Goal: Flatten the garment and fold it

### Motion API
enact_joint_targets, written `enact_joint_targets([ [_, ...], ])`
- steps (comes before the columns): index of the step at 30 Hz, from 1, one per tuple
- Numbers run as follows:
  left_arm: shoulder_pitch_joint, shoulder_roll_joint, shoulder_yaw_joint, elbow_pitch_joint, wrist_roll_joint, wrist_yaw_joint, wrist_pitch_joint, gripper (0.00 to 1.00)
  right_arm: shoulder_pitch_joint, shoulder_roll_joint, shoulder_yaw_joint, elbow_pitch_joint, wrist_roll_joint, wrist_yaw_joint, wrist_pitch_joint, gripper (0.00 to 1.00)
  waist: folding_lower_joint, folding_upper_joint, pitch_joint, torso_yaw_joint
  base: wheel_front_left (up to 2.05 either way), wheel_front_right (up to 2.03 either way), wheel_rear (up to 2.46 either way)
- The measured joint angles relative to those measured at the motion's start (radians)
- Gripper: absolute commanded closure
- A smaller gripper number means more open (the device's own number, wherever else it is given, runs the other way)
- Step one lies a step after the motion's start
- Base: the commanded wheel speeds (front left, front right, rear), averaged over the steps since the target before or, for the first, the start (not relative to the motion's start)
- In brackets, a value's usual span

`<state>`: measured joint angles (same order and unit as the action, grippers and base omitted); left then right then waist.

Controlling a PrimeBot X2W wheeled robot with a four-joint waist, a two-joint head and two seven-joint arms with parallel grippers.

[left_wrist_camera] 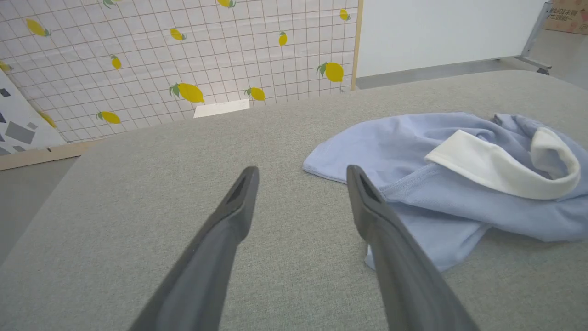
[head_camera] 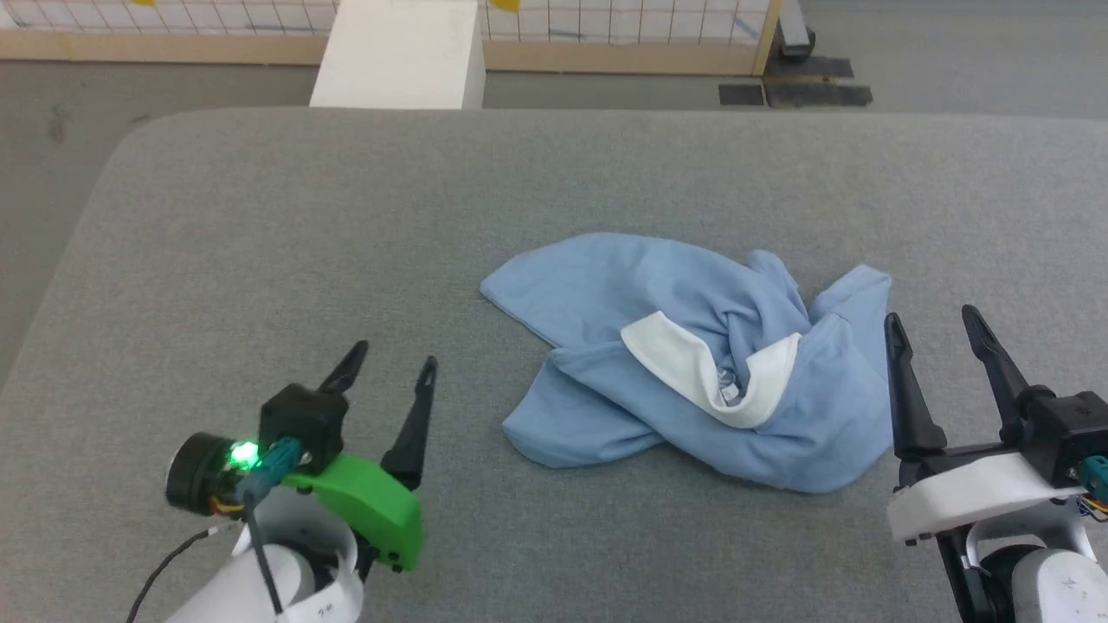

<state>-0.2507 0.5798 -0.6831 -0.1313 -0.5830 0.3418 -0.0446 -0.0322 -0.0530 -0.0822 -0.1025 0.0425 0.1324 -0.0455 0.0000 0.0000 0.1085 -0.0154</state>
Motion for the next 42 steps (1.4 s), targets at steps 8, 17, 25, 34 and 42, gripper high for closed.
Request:
enact_joint_targets([
  [8,-0.152,-0.012,-0.092,0.000,-0.080,-0.128,0.296,0.00,-0.007,0.000,0.006,-0.023,-0.010,0.000,-0.005,0.00,0.0000,0.0000,0.079,-0.023,0.00,0.00,0.00],
  [17,-0.319,-0.021,-0.146,0.091,-0.199,-0.174,0.683,0.00,-0.042,0.000,0.013,-0.023,-0.016,0.000,-0.031,0.00,0.0001,0.0000,0.192,-0.071,0.00,0.00,0.00],
  [25,-0.369,0.004,-0.164,0.162,-0.215,-0.185,0.793,0.53,-0.066,0.000,0.014,0.010,-0.007,0.000,-0.071,0.00,0.0000,0.0000,0.277,-0.136,0.00,0.00,0.00],
  [34,-0.359,0.012,-0.150,0.173,-0.245,-0.206,0.735,1.00,-0.071,0.000,0.001,0.054,-0.006,0.000,-0.082,0.00,0.0001,0.0000,0.270,-0.151,0.00,0.00,0.00],
  [42,-0.342,-0.014,-0.117,0.206,-0.224,-0.209,0.579,1.00,-0.072,0.000,0.002,0.074,-0.008,0.000,-0.069,0.00,0.0001,0.0000,0.193,-0.121,0.00,0.00,0.00],
])
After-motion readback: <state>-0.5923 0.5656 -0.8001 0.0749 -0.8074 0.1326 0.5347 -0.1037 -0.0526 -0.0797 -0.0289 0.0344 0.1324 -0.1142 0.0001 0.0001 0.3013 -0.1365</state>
